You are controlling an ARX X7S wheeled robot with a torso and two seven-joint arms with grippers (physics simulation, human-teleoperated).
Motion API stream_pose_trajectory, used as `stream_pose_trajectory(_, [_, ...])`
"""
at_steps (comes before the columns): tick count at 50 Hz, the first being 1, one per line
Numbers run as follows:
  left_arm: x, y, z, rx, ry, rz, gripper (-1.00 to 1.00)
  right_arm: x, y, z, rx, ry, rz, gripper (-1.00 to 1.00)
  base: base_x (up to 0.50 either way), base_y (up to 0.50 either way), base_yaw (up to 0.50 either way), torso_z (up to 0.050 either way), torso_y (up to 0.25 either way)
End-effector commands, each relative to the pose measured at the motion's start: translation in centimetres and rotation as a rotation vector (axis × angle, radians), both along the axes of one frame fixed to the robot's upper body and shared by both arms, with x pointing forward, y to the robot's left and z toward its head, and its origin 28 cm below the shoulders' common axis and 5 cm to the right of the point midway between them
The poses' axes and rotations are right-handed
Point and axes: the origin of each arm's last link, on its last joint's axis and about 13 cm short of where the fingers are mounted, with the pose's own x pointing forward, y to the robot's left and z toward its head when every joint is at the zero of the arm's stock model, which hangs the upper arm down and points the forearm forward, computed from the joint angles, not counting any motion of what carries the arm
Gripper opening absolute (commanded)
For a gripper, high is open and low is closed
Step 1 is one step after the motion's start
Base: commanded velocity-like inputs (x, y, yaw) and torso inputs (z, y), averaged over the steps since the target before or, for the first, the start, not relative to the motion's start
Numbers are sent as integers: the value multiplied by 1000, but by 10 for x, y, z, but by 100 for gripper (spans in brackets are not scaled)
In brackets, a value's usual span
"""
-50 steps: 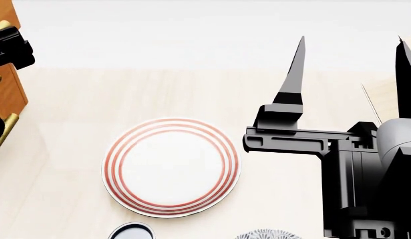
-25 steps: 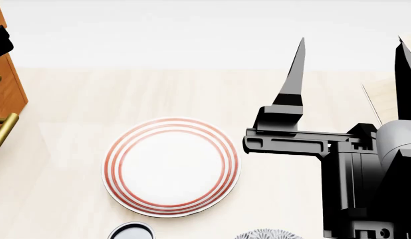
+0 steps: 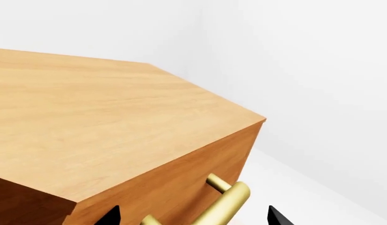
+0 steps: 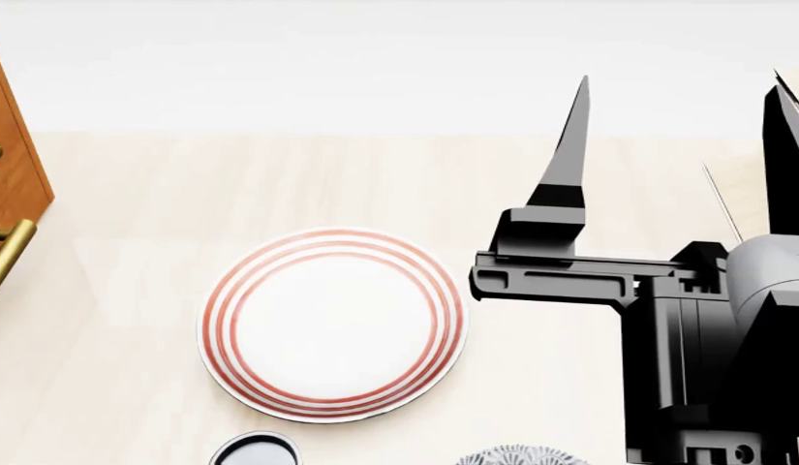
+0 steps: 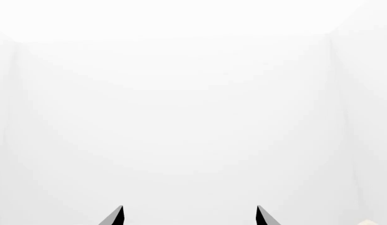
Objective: Close the top drawer of the cabinet.
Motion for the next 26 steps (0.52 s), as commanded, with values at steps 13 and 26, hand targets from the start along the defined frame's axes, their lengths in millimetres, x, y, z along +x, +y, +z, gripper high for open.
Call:
stream_pose_trajectory(13, [0, 16, 10, 8, -19, 72, 100, 0, 0, 1, 0, 0, 1, 100, 4, 3, 3, 0, 0])
stream_pose_trajectory(26, [-1, 12, 5, 14, -12, 51, 100, 1, 0, -1, 3, 4, 1, 100, 4, 5, 5, 0, 0])
